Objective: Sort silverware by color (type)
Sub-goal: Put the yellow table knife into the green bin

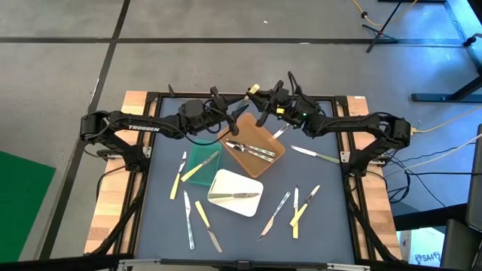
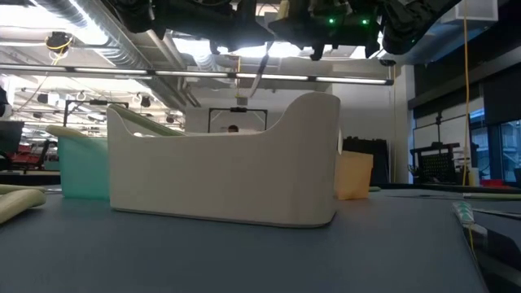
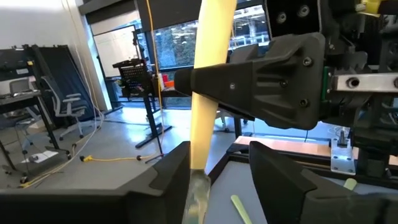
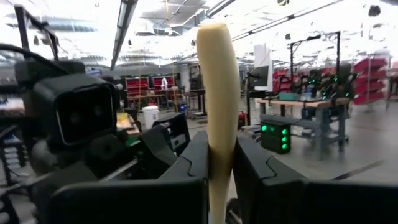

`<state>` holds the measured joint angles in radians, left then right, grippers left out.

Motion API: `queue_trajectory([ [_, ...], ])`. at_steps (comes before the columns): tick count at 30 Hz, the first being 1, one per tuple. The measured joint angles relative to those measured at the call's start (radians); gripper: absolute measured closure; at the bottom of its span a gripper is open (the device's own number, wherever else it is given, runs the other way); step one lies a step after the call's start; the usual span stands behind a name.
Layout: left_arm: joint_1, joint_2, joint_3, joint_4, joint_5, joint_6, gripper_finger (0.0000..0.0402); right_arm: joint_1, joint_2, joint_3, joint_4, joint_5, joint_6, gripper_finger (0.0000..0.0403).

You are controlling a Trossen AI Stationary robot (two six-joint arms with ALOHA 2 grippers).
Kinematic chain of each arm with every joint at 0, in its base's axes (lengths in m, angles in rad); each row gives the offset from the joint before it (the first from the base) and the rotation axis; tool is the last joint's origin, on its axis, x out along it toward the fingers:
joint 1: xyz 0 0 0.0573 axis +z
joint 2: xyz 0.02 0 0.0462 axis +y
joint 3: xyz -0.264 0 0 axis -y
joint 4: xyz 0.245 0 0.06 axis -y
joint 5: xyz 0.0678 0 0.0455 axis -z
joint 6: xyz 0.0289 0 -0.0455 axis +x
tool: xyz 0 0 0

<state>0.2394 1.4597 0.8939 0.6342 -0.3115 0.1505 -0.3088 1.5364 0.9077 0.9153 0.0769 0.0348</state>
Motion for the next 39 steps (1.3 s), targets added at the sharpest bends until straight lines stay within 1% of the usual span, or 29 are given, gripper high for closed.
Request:
queue_trajectory([
  [6,0.000,0.000,0.000,-0.009,-0.001,-0.001,0.0242,0.000,-0.005,0.000,-0.023,0.029,-0.181,0.0375],
  [11,0.000,0.000,-0.001,-0.064,-0.001,-0.027,0.0242,0.001,-0.013,0.000,-0.081,0.105,-0.422,0.0375],
  [16,0.000,0.000,-0.001,-0.168,0.015,-0.158,0.0242,0.001,-0.014,0.000,-0.162,0.212,-0.656,0.0375],
  [18,0.001,0.000,-0.001,-0.216,0.055,-0.228,0.0242,0.001,-0.014,0.000,-0.201,0.247,-0.730,0.0375],
  [20,0.000,-0.001,-0.001,-0.261,0.111,-0.292,0.0242,0.001,-0.014,0.000,-0.246,0.255,-0.787,0.0375],
  [25,0.009,-0.041,-0.001,-0.385,0.225,-0.413,0.0242,0.001,-0.014,0.000,-0.336,0.233,-0.802,0.0375],
  [28,0.020,-0.100,-0.001,-0.493,0.252,-0.468,0.0242,0.003,-0.014,0.000,-0.368,0.185,-0.789,0.0375],
  [30,0.024,-0.149,-0.001,-0.569,0.253,-0.481,0.0242,0.013,-0.014,0.000,-0.376,0.148,-0.764,0.0375],
  [32,0.025,-0.196,-0.001,-0.619,0.251,-0.459,0.0242,0.027,-0.014,0.000,-0.378,0.101,-0.740,0.0375],
  [36,0.014,-0.262,-0.001,-0.642,0.247,-0.330,0.0242,0.071,-0.014,0.000,-0.384,0.002,-0.716,0.0375],
  [39,-0.001,-0.289,-0.001,-0.642,0.247,-0.253,0.0242,0.106,-0.014,0.000,-0.387,-0.009,-0.715,0.0375],
])
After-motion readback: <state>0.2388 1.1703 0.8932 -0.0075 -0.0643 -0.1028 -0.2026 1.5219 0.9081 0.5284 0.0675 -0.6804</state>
